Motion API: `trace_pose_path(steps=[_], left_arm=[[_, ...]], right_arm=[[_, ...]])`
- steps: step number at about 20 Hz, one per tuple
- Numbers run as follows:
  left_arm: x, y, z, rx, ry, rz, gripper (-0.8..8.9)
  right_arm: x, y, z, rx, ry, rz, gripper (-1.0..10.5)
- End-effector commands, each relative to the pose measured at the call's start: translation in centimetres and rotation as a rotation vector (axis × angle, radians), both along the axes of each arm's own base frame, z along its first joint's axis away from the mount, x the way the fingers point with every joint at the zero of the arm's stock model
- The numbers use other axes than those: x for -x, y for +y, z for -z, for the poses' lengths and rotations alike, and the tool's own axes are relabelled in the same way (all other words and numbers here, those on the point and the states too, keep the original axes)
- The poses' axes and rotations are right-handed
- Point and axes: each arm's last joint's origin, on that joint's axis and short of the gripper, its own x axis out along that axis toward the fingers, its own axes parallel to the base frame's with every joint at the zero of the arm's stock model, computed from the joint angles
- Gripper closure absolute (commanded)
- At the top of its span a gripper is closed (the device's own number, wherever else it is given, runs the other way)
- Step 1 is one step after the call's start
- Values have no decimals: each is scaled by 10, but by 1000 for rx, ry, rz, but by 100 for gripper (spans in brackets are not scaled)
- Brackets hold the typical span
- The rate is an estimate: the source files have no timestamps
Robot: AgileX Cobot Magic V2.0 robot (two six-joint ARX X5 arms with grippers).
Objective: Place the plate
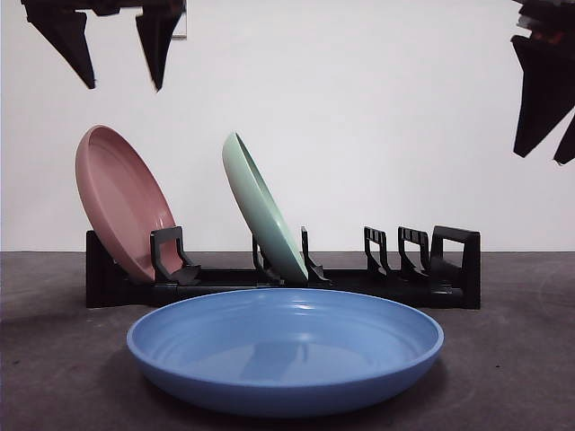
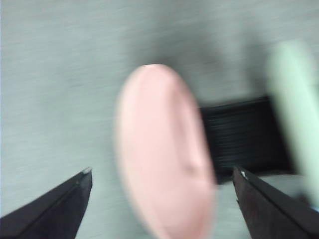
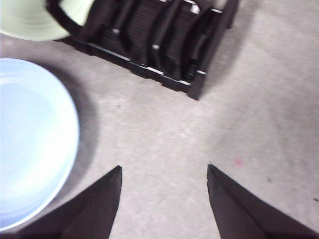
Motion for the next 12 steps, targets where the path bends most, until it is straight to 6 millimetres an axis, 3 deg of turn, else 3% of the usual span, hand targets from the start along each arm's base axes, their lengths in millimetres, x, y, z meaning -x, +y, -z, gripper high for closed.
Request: trace_pose_path(steps=[1,5,12], left_arm=[[-13,-4,3,-79,27,-13,381],[-23,-8,24,-138,125,-17,385],[-36,-11,41,-195,142,-39,422]], right_arm=[[-2,2,-3,-28,-12,-3,683],[-3,2,-4,-31,-15,1,683],[-2,4,-4,-33,-13,-8,683]])
